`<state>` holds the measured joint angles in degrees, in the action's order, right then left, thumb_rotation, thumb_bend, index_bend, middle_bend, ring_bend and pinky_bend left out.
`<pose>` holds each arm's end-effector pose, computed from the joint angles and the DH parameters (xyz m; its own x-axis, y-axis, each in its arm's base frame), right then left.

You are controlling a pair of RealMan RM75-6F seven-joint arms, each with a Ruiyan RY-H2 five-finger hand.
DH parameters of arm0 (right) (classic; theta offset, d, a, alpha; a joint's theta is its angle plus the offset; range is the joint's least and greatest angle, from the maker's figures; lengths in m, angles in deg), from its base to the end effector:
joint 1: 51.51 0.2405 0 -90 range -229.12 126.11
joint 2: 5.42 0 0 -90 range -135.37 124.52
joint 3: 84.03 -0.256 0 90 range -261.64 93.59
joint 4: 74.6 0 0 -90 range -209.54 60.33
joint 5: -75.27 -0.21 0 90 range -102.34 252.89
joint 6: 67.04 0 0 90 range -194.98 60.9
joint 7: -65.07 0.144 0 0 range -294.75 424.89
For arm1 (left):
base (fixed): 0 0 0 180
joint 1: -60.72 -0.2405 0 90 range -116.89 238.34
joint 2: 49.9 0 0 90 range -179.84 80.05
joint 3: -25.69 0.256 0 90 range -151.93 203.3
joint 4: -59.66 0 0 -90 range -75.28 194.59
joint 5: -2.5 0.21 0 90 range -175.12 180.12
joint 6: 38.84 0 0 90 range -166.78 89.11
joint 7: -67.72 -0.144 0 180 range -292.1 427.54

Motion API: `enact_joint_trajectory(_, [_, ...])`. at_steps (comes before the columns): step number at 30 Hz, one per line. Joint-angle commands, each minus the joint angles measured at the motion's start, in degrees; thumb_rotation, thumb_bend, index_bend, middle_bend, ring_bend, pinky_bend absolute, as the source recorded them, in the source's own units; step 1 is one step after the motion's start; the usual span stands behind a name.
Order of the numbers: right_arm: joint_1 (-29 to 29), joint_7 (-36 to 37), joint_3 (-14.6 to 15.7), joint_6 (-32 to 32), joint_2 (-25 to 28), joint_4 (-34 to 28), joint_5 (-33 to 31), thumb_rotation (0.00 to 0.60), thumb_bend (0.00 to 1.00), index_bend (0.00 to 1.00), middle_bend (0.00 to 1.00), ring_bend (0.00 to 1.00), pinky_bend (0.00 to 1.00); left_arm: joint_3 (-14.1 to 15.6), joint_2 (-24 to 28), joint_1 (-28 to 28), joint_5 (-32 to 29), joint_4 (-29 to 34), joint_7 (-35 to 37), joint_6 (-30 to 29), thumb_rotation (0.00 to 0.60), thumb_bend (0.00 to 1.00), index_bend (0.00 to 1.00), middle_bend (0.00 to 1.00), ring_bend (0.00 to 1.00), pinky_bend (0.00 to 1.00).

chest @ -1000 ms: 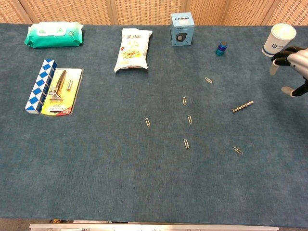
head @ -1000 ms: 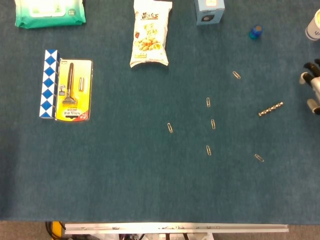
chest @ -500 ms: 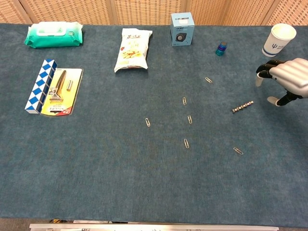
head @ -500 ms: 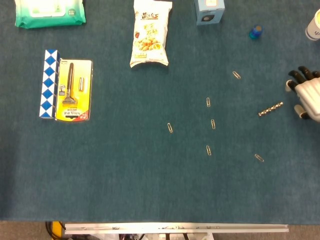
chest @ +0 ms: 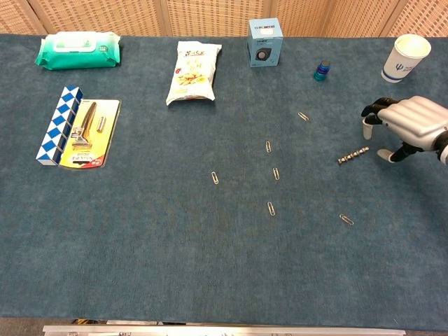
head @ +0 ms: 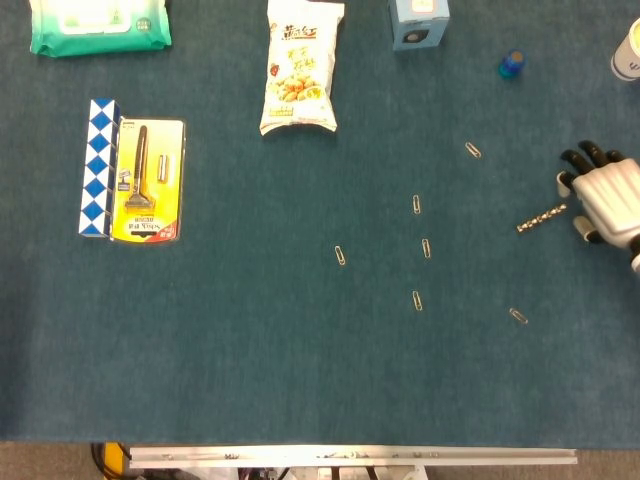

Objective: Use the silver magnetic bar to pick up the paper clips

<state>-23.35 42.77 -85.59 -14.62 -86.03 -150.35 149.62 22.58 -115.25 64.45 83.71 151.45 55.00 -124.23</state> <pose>-0.2969 -0.2922 0.0248 0.7300 -0.3210 0.6033 -0.6832 -0.3191 0.6569 -0.3249 0.1752 0.1589 0.5717 0.0207 0.8202 0.8161 0.0887 -0.5710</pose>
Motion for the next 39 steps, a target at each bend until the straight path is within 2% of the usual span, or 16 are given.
enact_joint_trajectory(1, [0.2, 0.0, 0.0, -0.1, -0.3, 0.3, 0.0, 0.600, 0.29, 0.43, 0.19, 0.10, 0.27, 0.0, 0.0, 0.0, 0.0, 0.0, 0.1, 0.0, 0.600, 0.18, 0.50, 0.52, 0.57, 0.73])
enact_joint_trajectory(16, [1.3, -1.6, 0.2, -1.4, -1.8, 1.5, -1.4, 0.600, 0.30, 0.48, 0.18, 0.09, 0.27, 0.0, 0.3, -0.1, -0.1, 0.2, 0.4, 0.1, 0.600, 0.18, 0.50, 0.52, 0.57, 0.73])
enact_joint_trajectory(39, [1.9, -3.1, 0.4, -0.8, -4.1, 3.8, -2.2, 0.600, 0.31, 0.48, 0.18, 0.09, 0.27, 0.0, 0.4, -0.1, -0.1, 0.2, 0.6, 0.1, 0.600, 0.18, 0.50, 0.52, 0.57, 0.73])
